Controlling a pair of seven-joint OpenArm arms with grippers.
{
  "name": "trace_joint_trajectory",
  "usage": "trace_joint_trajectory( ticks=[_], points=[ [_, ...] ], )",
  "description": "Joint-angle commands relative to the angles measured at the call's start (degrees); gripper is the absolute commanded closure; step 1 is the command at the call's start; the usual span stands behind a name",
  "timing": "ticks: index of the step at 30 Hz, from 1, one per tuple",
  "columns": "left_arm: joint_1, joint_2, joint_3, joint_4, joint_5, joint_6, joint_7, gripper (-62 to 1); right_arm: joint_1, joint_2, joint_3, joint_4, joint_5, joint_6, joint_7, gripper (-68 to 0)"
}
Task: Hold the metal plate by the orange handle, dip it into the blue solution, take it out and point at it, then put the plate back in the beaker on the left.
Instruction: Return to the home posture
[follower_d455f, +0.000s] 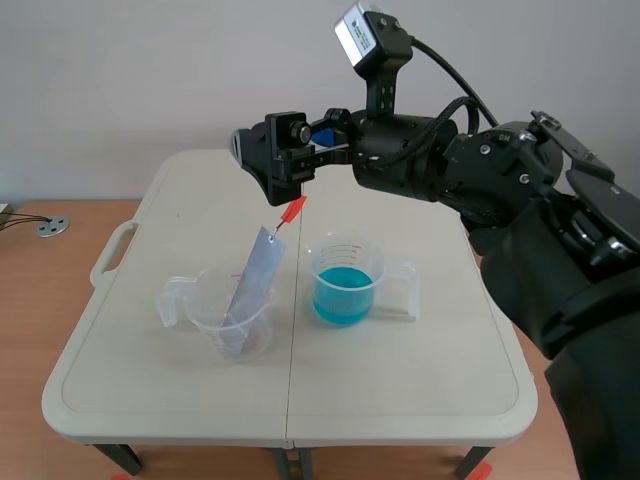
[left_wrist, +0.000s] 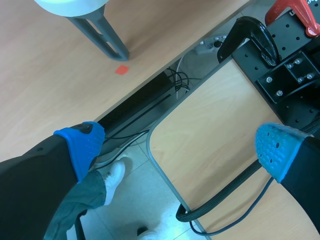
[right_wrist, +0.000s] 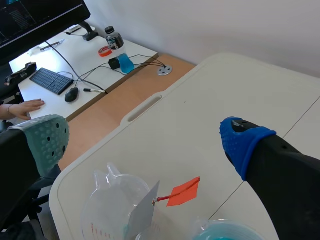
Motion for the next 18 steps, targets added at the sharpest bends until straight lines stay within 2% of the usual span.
trace_joint_trajectory(
  ticks=[1, 8, 13, 18],
  points=[
    [0.1, 0.3, 0.0, 0.7, -0.4, -0.2, -0.6, -62.3, 1.4, 0.9, -0.3, 2.2, 1.1, 0.2, 0.9, -66.3],
    [-2.3, 0.4, 0.0, 0.9, -0.8, -0.8, -1.2, -62.3, 0.3, 5.8, -0.3, 4.4, 6.4, 0.0, 0.9, -66.3],
    [-6.3, -0.1, 0.0, 3.7, -5.9, -0.4, -1.0, -62.3, -3.8, 9.6, -0.3, 9.0, 7.6, -1.0, 0.9, -66.3],
    [-9.4, -0.4, -0.2, 10.5, -8.0, 0.1, 1.3, -62.3, -10.6, 13.1, 0.1, 14.9, 7.8, -2.9, 0.9, -66.3]
  ],
)
